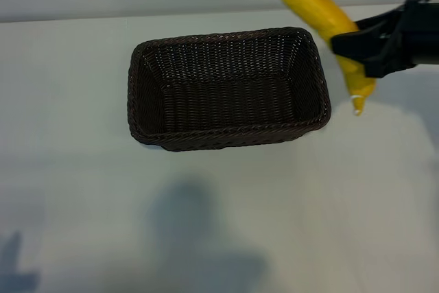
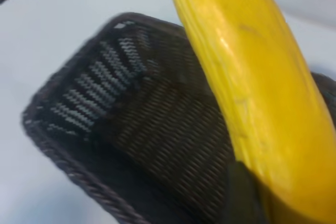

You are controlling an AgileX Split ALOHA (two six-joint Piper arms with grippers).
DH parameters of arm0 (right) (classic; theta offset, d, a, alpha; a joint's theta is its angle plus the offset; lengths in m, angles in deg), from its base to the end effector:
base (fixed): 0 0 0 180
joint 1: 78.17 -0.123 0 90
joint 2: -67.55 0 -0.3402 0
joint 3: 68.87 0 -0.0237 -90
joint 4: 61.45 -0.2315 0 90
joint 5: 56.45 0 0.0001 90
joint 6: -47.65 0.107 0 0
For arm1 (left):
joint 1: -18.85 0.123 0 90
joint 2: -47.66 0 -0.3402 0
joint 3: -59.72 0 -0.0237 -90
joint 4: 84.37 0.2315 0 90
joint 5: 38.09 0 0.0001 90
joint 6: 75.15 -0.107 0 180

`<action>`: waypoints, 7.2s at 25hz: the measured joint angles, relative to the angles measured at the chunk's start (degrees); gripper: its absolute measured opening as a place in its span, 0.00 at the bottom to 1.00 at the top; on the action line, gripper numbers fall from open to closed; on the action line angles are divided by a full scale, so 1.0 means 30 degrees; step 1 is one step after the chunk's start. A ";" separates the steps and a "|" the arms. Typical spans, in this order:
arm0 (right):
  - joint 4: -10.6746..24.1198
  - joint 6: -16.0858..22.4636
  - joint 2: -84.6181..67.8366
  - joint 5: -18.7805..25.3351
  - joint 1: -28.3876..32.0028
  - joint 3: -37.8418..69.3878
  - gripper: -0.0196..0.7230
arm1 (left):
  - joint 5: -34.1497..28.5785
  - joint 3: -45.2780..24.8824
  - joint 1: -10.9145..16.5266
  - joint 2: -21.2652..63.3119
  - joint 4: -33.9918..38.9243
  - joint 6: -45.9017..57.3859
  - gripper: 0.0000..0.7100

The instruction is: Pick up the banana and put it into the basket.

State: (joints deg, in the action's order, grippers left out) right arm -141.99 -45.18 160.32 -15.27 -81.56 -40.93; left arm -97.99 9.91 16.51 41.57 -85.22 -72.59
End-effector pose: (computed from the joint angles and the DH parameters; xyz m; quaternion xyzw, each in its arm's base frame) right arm 0.2862 0.0866 0.3139 -0.2849 0.8109 0.2686 0.4349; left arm -0.0636 0.0012 0.2619 -0.0014 0.8471 -0.0301 0.5306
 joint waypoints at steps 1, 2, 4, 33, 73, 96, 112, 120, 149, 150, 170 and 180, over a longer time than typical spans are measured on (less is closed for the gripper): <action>-0.0192 -0.0435 0.0145 -0.0102 -0.0386 -0.0108 0.61 | 0.0000 0.0000 0.0000 0.0000 0.0000 0.0000 0.81; -0.0345 -0.0732 0.0314 -0.0191 -0.0738 -0.0308 0.61 | 0.0000 0.0000 0.0000 0.0000 0.0000 0.0000 0.81; -0.0440 -0.0982 0.0848 -0.0309 -0.1310 -0.0850 0.61 | 0.0000 0.0000 0.0000 0.0000 0.0000 0.0000 0.81; 0.5615 -0.2154 0.8460 -0.4057 -0.6996 -0.7011 0.61 | 0.0000 0.0000 0.0000 0.0000 0.0000 -0.0059 0.81; 0.6968 -0.0235 0.7222 -0.7643 -0.7969 -0.7087 0.74 | 0.0000 0.0000 0.0000 0.0000 0.0000 0.0000 0.81; 1.6174 1.2474 0.5224 -0.4809 -0.4183 -0.7087 0.73 | 0.0000 -0.0005 0.0000 0.0000 0.0000 0.0000 0.81; 1.9103 2.0803 0.5224 0.0071 0.2561 -0.7087 0.71 | 0.0000 -0.0005 0.0000 0.0000 0.0000 -0.0055 0.81; 2.2269 2.3876 0.4989 0.1429 0.3729 -0.7087 0.71 | 0.0000 -0.0005 0.0000 0.0000 0.0000 -0.0055 0.81; 2.4351 2.7236 -1.2343 0.4628 0.3729 0.2072 0.63 | 0.0000 -0.0005 0.0000 0.0000 0.0000 0.0003 0.81; 2.4474 2.7484 -1.3209 0.5018 0.3729 0.2235 0.63 | 0.0000 -0.0005 0.0000 0.0000 0.0000 0.0003 0.81; 2.5650 3.0087 -2.3516 0.8135 0.3729 0.4576 0.63 | 0.0000 -0.0005 0.0000 0.0000 0.0000 -0.0014 0.81; 2.5940 3.0944 -2.7050 0.7974 0.3729 0.6498 0.63 | 0.0000 -0.0005 0.0000 0.0000 0.0000 -0.0071 0.81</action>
State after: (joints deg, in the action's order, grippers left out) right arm -64.17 47.65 79.17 8.65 -70.37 -21.43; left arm -97.99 9.89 16.51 41.57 -85.22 -72.80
